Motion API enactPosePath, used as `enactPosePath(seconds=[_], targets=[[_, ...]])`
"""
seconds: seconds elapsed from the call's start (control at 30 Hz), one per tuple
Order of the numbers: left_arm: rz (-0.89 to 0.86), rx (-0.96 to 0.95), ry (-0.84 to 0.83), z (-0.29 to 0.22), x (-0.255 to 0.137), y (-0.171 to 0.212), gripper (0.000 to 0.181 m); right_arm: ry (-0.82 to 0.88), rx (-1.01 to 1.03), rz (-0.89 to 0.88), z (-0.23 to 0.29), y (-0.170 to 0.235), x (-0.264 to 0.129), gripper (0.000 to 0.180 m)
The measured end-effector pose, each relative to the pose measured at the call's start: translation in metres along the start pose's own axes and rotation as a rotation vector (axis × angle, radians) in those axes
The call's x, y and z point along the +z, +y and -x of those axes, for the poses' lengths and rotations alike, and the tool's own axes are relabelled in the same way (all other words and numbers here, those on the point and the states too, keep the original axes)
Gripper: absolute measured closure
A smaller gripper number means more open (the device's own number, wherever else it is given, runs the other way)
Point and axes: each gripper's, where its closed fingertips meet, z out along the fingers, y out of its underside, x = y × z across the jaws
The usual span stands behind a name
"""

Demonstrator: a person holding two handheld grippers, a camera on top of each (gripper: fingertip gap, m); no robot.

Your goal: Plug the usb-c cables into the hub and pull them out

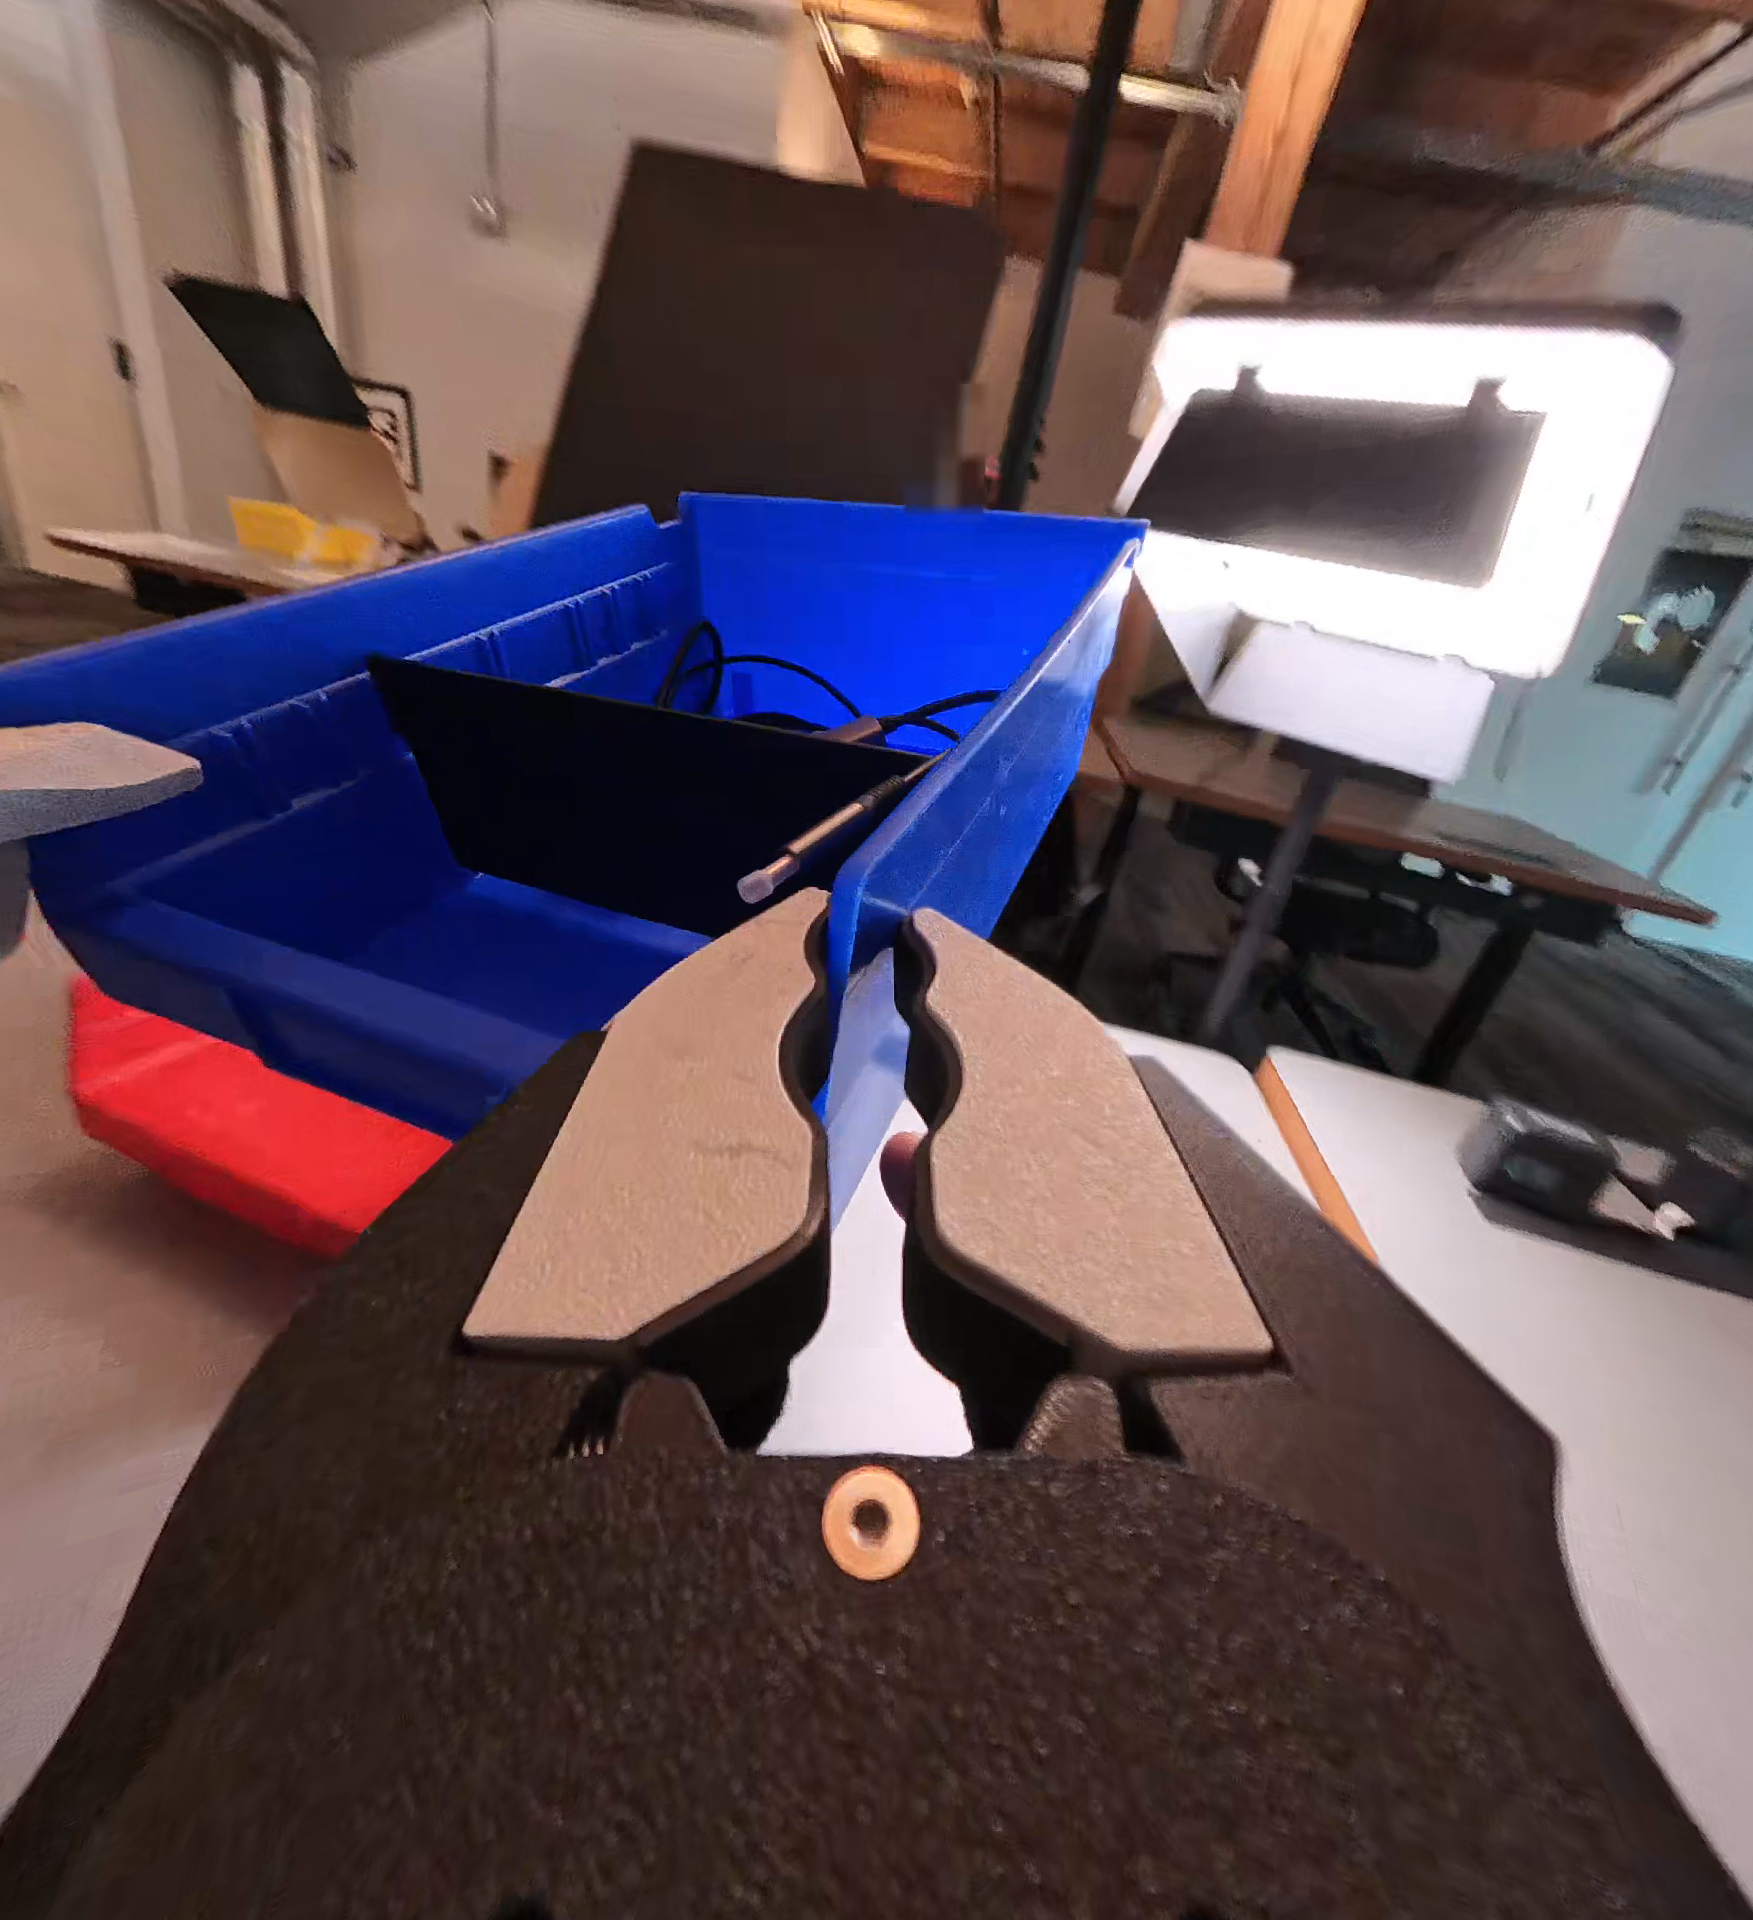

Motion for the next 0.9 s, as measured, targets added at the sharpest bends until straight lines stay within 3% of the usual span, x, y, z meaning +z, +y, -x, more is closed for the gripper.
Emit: enactPosePath(seconds=[0.2,0.4,0.63,0.9], targets=[[-0.105,-0.029,-0.226,0.098,-0.082,-0.034,0.171,-0.228,0.027,-0.098,0.106,-0.044,0.047,0.169],[-0.079,-0.047,-0.456,0.184,-0.17,-0.005,0.173,-0.431,0.084,-0.083,0.229,-0.036,0.082,0.168],[0.066,-0.074,-0.598,0.252,-0.221,0.07,0.175,-0.611,0.205,0.119,0.339,0.05,0.113,0.167],[0.328,-0.211,-0.528,0.274,-0.213,0.198,0.173,-0.669,0.101,0.296,0.376,0.152,0.12,0.165]])
